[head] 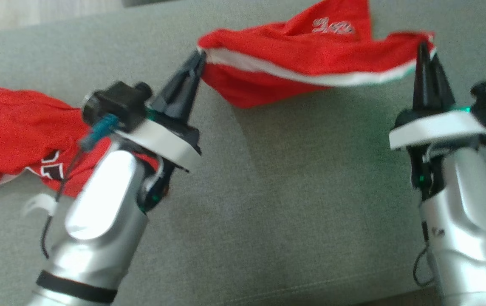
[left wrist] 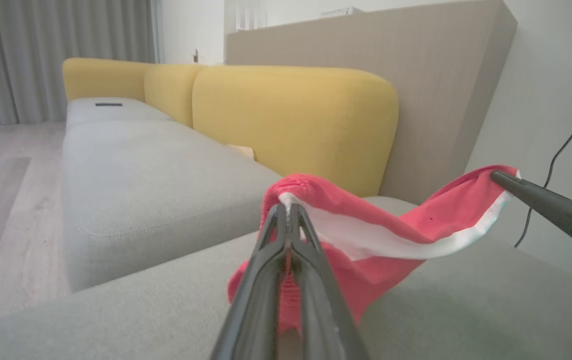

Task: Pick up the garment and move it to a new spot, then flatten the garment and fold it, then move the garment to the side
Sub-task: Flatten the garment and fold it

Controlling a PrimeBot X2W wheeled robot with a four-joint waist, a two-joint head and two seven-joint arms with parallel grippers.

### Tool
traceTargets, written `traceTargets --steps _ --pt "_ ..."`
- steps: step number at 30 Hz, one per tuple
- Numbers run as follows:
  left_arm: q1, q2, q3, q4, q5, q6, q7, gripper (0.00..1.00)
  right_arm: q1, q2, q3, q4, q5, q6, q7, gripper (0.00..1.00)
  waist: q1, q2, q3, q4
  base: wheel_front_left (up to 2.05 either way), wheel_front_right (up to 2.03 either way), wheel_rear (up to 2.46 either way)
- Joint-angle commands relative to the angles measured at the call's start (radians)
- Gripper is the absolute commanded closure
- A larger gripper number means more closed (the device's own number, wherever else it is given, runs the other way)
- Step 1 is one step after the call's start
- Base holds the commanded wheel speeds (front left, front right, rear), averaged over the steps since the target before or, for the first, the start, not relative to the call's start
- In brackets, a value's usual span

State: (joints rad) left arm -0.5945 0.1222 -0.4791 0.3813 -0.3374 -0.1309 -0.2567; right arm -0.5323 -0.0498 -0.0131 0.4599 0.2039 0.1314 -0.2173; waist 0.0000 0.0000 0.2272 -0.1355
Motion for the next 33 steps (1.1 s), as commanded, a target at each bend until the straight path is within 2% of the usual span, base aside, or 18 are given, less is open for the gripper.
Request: traceTargets --steps 1,8,14,19,23,28,33 --pt "-0.036 0.025 0.057 -0.053 -0.005 0.000 -0.005 1.00 -0.058 0.000 0.029 -0.066 0.006 -0.001 0.014 1.00 0.0000 0.0000 -0.033 0.011 0.00 0.00 0.00" --pt "-0.084 0.058 0.119 -0.124 -0.015 0.000 -0.005 1.00 -0.119 -0.016 0.057 -0.243 0.010 -0.001 0.109 1.00 0.0000 0.0000 -0.129 0.031 0.00 0.00 0.00" --pt "-0.036 0.090 0.146 -0.211 -0.043 0.022 0.042 1.00 -0.063 -0.013 0.018 -0.398 0.003 -0.001 0.248 1.00 0.0000 0.0000 -0.193 0.034 0.00 0.00 0.00" --pt "0.053 0.126 0.161 -0.369 -0.075 0.058 0.152 1.00 0.045 -0.004 -0.025 -0.583 -0.021 -0.001 0.405 1.00 0.0000 0.0000 -0.184 0.039 0.00 0.00 0.00" --pt "0.035 0.165 0.165 -0.461 -0.073 0.063 0.231 1.00 0.050 -0.001 -0.061 -0.681 -0.032 -0.001 0.495 1.00 0.0000 0.0000 -0.123 0.040 0.00 0.00 0.00" --pt "-0.139 0.190 0.165 -0.429 -0.072 0.042 0.295 1.00 -0.120 -0.001 -0.081 -0.624 -0.040 -0.001 0.523 1.00 0.0000 0.0000 0.024 0.026 0.00 0.00 0.00" --pt "-0.428 0.222 0.146 -0.235 -0.060 0.012 0.293 1.00 -0.418 -0.001 -0.071 -0.386 -0.101 -0.001 0.447 1.00 0.0000 0.0000 0.167 0.006 0.00 0.00 0.00"
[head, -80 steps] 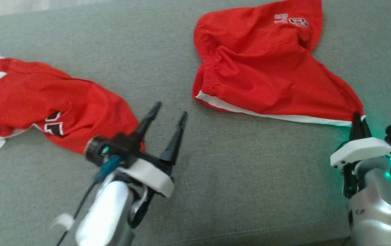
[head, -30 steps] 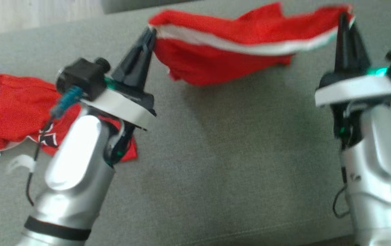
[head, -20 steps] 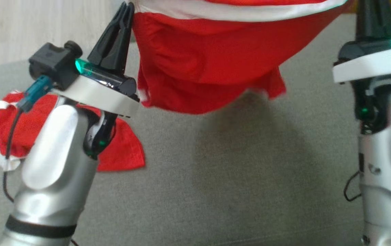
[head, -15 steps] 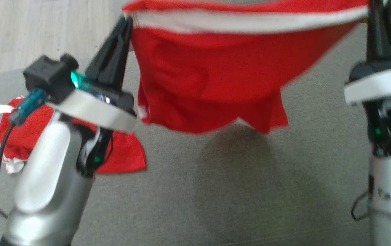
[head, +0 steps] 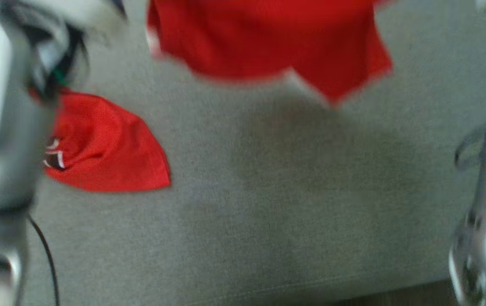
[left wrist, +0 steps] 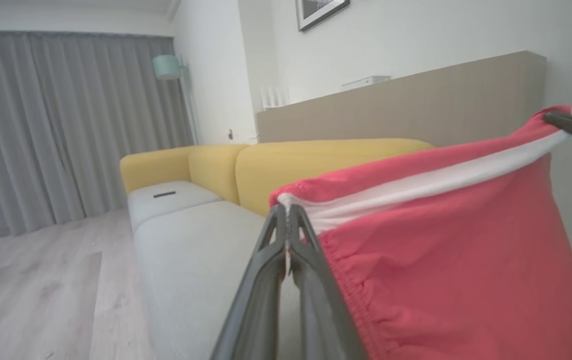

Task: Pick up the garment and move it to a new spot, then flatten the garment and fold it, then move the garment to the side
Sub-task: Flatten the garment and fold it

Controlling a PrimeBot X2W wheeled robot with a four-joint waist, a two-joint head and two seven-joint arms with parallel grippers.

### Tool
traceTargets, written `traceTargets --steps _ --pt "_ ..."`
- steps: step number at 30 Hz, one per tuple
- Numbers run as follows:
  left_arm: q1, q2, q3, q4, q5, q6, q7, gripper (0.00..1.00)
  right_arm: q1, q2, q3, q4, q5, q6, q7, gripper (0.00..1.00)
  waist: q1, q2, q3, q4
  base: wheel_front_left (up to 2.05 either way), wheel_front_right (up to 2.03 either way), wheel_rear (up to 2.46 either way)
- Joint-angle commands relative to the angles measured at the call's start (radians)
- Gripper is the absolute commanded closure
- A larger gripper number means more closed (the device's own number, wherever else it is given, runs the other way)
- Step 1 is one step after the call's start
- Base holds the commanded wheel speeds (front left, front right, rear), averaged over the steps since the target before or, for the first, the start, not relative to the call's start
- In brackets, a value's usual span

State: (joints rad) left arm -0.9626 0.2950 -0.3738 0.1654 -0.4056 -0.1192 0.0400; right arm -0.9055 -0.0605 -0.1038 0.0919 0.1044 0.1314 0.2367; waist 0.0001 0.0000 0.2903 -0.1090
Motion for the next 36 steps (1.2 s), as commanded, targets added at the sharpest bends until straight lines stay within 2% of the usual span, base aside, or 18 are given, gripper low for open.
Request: traceTargets --steps 1,4,8,10,13,19,26,31,36 --pt "-0.059 0.050 0.041 -0.019 0.008 0.000 -0.003 1.00 -0.045 0.010 0.019 -0.018 -0.001 -0.001 -0.007 1.00 -0.0001 0.0000 0.104 -0.020 0.00 0.00 0.00" --pt "-0.254 0.056 0.018 0.128 0.030 -0.007 -0.055 1.00 -0.243 0.010 0.004 0.153 -0.014 -0.001 -0.098 1.00 -0.0001 0.0000 0.158 -0.020 0.00 0.00 0.00" --pt "-0.455 0.028 0.007 0.322 0.040 -0.010 -0.172 1.00 -0.454 0.003 -0.050 0.360 -0.052 -0.001 -0.259 1.00 -0.0001 0.0000 0.190 -0.012 0.00 0.00 0.00" --pt "-0.502 0.012 -0.004 0.398 0.041 -0.010 -0.226 1.00 -0.507 -0.001 -0.064 0.456 -0.074 -0.001 -0.327 1.00 -0.0001 0.0000 0.191 -0.008 0.00 0.00 0.00" --pt "-0.514 -0.020 -0.029 0.484 0.034 -0.011 -0.270 1.00 -0.514 -0.011 -0.063 0.598 -0.102 -0.001 -0.375 1.00 -0.0001 0.0000 0.191 0.001 0.00 0.00 0.00" --pt "-0.368 -0.072 -0.104 0.563 -0.021 -0.011 -0.300 1.00 -0.393 -0.045 -0.022 0.832 -0.113 -0.001 -0.396 1.00 -0.0001 0.0000 0.175 0.011 0.00 0.00 0.00" --pt "-0.070 -0.078 -0.163 0.490 -0.046 -0.011 -0.301 1.00 -0.218 -0.124 0.166 1.002 -0.064 -0.001 -0.362 1.00 -0.0001 0.0000 0.116 0.025 0.00 0.00 0.00" --pt "0.131 -0.060 -0.229 0.424 -0.036 -0.011 -0.302 1.00 -0.103 -0.209 0.343 1.014 0.039 -0.001 -0.319 1.00 -0.0001 0.0000 0.045 0.042 0.00 0.00 0.00" --pt "0.269 -0.040 -0.273 0.357 -0.017 -0.011 -0.302 1.00 0.015 -0.321 0.508 0.937 0.185 -0.001 -0.232 1.00 -0.0001 0.0000 -0.027 0.057 0.00 0.00 0.00"
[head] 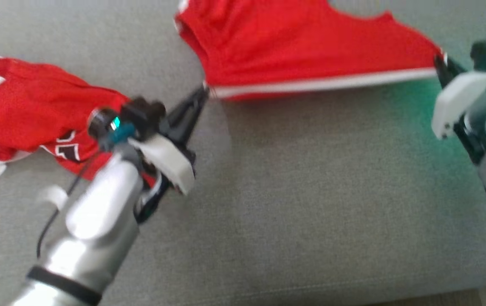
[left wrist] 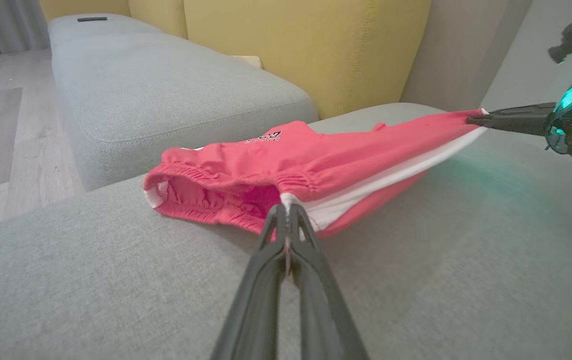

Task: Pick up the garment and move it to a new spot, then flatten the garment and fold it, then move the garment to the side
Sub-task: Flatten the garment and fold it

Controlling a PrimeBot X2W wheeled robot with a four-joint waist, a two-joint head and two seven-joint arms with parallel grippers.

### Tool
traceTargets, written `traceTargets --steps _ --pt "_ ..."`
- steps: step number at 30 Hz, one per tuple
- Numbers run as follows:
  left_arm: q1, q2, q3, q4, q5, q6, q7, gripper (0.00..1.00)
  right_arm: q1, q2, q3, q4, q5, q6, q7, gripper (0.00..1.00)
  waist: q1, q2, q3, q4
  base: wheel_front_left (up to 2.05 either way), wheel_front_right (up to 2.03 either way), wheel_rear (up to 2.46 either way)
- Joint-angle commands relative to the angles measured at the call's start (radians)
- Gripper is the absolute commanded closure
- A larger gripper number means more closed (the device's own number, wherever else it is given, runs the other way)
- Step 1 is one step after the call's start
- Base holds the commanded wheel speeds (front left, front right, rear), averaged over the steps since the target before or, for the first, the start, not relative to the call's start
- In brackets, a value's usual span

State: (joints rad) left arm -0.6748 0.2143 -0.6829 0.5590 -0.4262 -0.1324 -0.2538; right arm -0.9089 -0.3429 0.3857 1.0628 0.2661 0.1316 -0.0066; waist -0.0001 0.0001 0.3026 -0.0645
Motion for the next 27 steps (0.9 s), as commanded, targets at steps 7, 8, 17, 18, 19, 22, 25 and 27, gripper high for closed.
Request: traceTargets --steps 7,8,17,18,19,22,25,27 --pt "0.142 0.060 0.041 -0.137 0.003 0.002 -0.008 1.00 0.204 -0.200 0.147 -0.266 0.230 -0.001 0.153 1.00 0.0001 -0.0001 -0.127 0.014 0.00 0.00 0.00" --pt "0.163 0.064 0.039 -0.152 0.004 0.002 -0.008 1.00 0.231 -0.223 0.152 -0.301 0.251 -0.001 0.172 1.00 0.0001 -0.0001 -0.136 0.013 0.00 0.00 0.00" --pt "0.322 0.110 0.000 -0.305 0.000 0.022 0.021 1.00 0.483 -0.368 0.067 -0.597 0.339 -0.001 0.357 1.00 0.0001 -0.0001 -0.199 0.002 0.00 0.00 0.00" --pt "0.330 0.115 -0.001 -0.324 0.000 0.026 0.026 1.00 0.505 -0.372 0.037 -0.627 0.333 -0.001 0.373 1.00 0.0001 -0.0001 -0.200 0.001 0.00 0.00 0.00" --pt "0.335 0.118 0.000 -0.343 -0.001 0.032 0.031 1.00 0.524 -0.372 0.003 -0.657 0.325 -0.001 0.386 1.00 0.0001 -0.0001 -0.199 -0.001 0.00 0.00 0.00" --pt "0.332 0.126 0.004 -0.384 0.000 0.046 0.043 1.00 0.563 -0.356 -0.090 -0.747 0.279 -0.001 0.428 1.00 0.0001 -0.0001 -0.185 -0.001 0.00 0.00 0.00" --pt "0.309 0.125 0.010 -0.407 0.004 0.054 0.049 1.00 0.577 -0.326 -0.170 -0.827 0.211 -0.001 0.465 1.00 0.0001 -0.0001 -0.162 0.002 0.00 0.00 0.00" --pt "0.288 0.121 0.016 -0.416 0.004 0.057 0.052 1.00 0.576 -0.301 -0.214 -0.871 0.171 -0.001 0.488 1.00 0.0001 -0.0001 -0.146 0.006 0.00 0.00 0.00"
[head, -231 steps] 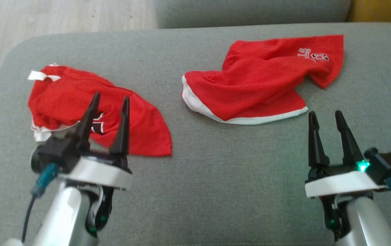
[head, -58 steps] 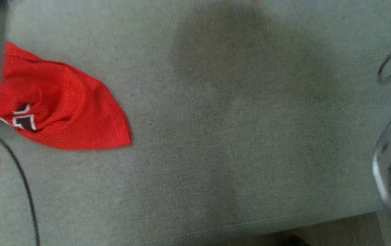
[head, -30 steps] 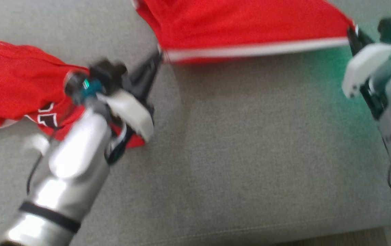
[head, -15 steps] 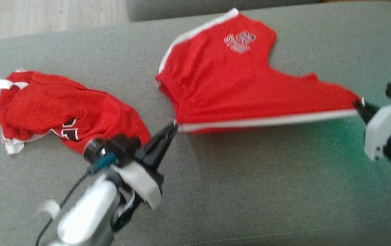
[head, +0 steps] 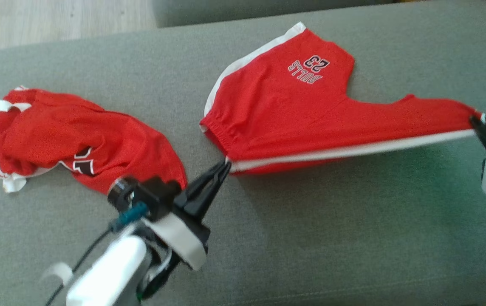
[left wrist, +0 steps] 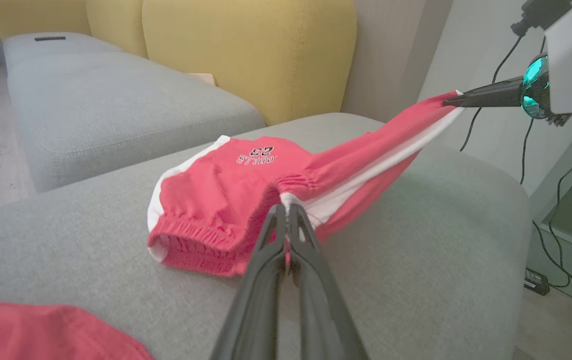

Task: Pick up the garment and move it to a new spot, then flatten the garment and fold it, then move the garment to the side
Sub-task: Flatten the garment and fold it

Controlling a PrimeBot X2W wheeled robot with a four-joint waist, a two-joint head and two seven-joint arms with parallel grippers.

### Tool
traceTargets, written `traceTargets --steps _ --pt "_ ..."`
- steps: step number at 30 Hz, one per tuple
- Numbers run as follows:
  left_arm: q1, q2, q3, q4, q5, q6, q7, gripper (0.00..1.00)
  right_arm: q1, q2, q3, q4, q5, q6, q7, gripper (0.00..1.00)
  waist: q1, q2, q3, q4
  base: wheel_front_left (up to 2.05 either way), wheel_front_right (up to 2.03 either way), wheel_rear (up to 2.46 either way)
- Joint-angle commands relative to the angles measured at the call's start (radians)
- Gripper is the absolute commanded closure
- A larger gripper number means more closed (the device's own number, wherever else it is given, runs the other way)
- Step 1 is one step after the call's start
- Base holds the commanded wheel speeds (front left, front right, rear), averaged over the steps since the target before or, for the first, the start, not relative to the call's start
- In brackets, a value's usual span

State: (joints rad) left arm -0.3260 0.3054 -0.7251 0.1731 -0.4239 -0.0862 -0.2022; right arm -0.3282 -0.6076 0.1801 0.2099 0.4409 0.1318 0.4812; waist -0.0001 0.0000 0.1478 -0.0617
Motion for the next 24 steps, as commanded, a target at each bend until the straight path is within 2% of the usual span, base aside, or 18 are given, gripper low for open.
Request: traceTargets --steps 1,6,12,24 --pt "-0.073 0.029 0.062 -0.032 0.001 0.011 0.002 1.00 -0.008 -0.025 -0.027 -0.038 -0.022 -0.001 0.011 1.00 0.0001 0.0000 0.019 0.005 0.00 0.00 0.00" --pt "-0.144 0.021 0.077 -0.028 0.005 0.012 0.008 1.00 -0.060 0.019 -0.067 -0.095 -0.090 -0.001 0.054 1.00 0.0001 0.0000 0.069 0.020 0.00 0.00 0.00" --pt "-0.240 0.005 0.084 0.002 0.008 0.004 0.017 1.00 -0.165 0.032 -0.064 -0.084 -0.131 -0.001 0.074 1.00 0.0001 0.0000 0.133 0.048 0.00 0.00 0.00" --pt "-0.368 -0.047 0.089 0.115 0.004 0.003 0.007 1.00 -0.504 0.019 0.087 0.109 -0.170 -0.001 0.026 1.00 0.0001 0.0000 0.248 0.130 0.00 0.00 0.00"
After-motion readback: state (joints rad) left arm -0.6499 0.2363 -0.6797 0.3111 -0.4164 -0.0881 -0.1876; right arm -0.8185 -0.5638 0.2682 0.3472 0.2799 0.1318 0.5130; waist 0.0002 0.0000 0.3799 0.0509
